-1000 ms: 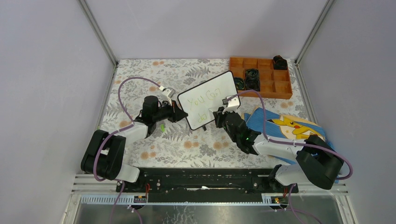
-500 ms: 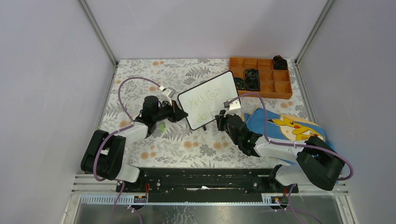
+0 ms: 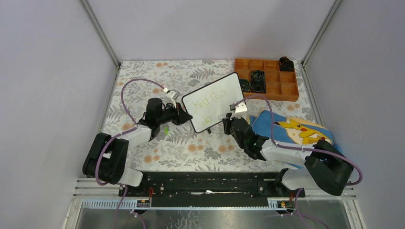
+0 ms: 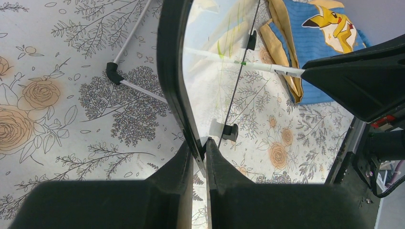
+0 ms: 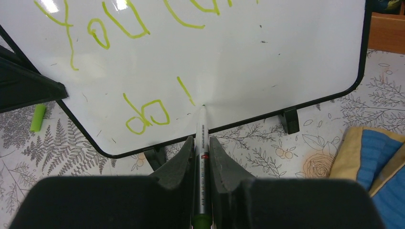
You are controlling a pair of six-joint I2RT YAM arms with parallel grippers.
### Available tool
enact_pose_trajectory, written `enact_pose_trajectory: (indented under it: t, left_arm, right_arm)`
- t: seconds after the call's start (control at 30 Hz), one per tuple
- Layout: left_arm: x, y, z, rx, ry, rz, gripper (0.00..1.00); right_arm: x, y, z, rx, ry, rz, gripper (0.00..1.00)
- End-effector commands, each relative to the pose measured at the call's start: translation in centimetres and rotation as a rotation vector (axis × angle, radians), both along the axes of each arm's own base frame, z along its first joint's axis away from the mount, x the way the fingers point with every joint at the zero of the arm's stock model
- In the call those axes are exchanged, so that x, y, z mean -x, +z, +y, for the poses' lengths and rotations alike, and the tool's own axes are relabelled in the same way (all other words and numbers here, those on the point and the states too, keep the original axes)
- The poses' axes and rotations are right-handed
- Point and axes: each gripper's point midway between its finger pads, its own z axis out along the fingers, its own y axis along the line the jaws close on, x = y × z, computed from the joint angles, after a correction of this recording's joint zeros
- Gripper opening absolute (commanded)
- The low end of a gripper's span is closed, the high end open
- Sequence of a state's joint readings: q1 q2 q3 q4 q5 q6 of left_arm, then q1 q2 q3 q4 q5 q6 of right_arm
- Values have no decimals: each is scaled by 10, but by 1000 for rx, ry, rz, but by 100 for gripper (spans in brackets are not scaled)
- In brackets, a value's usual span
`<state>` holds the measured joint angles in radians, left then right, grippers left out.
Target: Write a sentence on the whiteboard
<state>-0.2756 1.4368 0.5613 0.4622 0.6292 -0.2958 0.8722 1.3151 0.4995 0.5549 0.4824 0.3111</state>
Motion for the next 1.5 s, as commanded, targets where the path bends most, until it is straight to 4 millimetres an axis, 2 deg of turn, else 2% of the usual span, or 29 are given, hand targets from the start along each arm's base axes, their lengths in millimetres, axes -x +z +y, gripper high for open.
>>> enact_pose_trajectory:
  t: [0.0, 0.2, 0.4, 0.77, 1.47]
  left_arm:
    - [10, -38, 10, -127, 16, 70, 0]
    - [10, -38, 11, -128, 17, 70, 0]
    - [9, -39, 11, -129, 17, 71, 0]
    - [9, -39, 11, -133, 20, 72, 0]
    - [10, -39, 11, -137, 18, 68, 0]
  right_arm:
    - [-10, 20, -11, -33, -76, -55, 0]
    - [-13, 31, -11, -51, -78, -76, 0]
    - [-4, 44, 2, -100, 24, -110, 0]
    - [-2, 41, 24, -118, 112, -88, 0]
    - [-19, 32, 10, -98, -24, -83, 0]
